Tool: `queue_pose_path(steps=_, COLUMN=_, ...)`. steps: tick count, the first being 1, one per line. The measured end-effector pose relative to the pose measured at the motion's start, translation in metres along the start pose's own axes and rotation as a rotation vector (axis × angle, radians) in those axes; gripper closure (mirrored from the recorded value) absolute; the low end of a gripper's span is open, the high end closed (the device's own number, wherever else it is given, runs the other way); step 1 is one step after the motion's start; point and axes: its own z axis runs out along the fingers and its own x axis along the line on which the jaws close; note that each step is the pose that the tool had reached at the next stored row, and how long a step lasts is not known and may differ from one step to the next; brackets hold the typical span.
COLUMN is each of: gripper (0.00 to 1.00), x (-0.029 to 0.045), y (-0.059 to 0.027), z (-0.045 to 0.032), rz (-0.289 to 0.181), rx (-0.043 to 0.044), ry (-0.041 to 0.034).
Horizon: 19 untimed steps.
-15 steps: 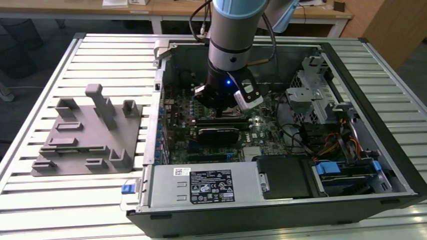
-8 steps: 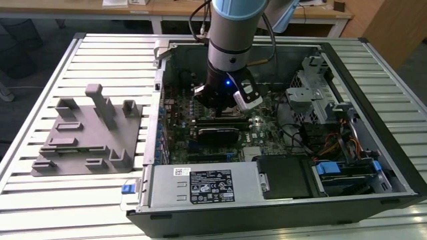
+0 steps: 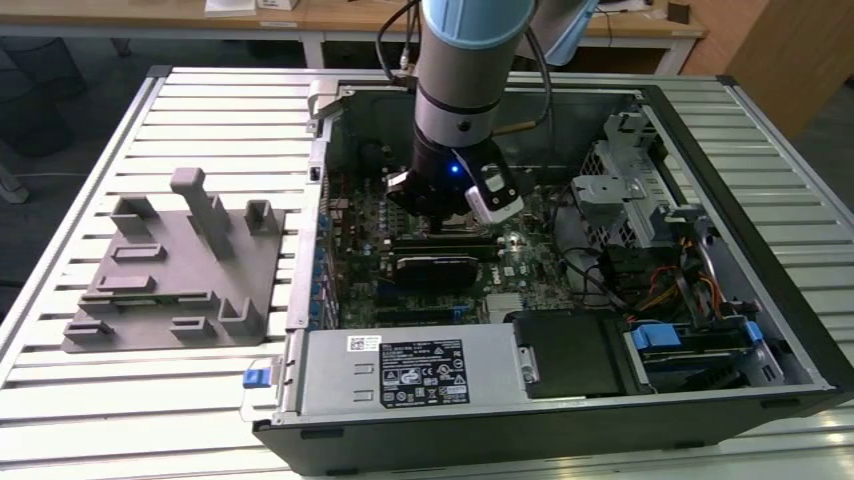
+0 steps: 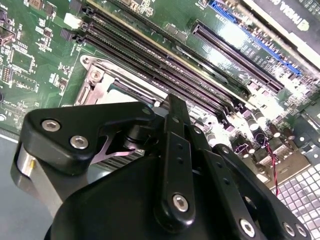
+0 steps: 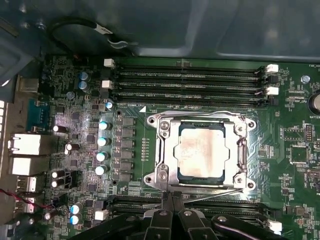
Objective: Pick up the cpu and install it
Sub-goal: 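Install the second cpu locking lever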
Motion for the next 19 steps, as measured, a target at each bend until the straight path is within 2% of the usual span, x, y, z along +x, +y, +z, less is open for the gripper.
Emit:
queue_pose_path(steps=3, gripper=0.89, x=0.0004, y=-0.0029, z=0.0001, rz=-0.001, rx=-0.0164, ry=-0.0005)
queue_pose_path(steps=14, gripper=0.89, x=0.0022, y=-0.0125, z=0.0008, rz=-0.002, rx=-0.0482, ry=-0.0012)
queue_pose_path(steps=15, gripper=0.89, x=0.0024, y=-0.0131, z=0.0010, rz=-0.002, rx=-0.0530, ry=-0.0013)
queue_pose_path(steps=19, gripper=0.89, x=0.0041, y=-0.0146, z=0.0031, rz=-0.003, rx=-0.0811, ry=-0.0020)
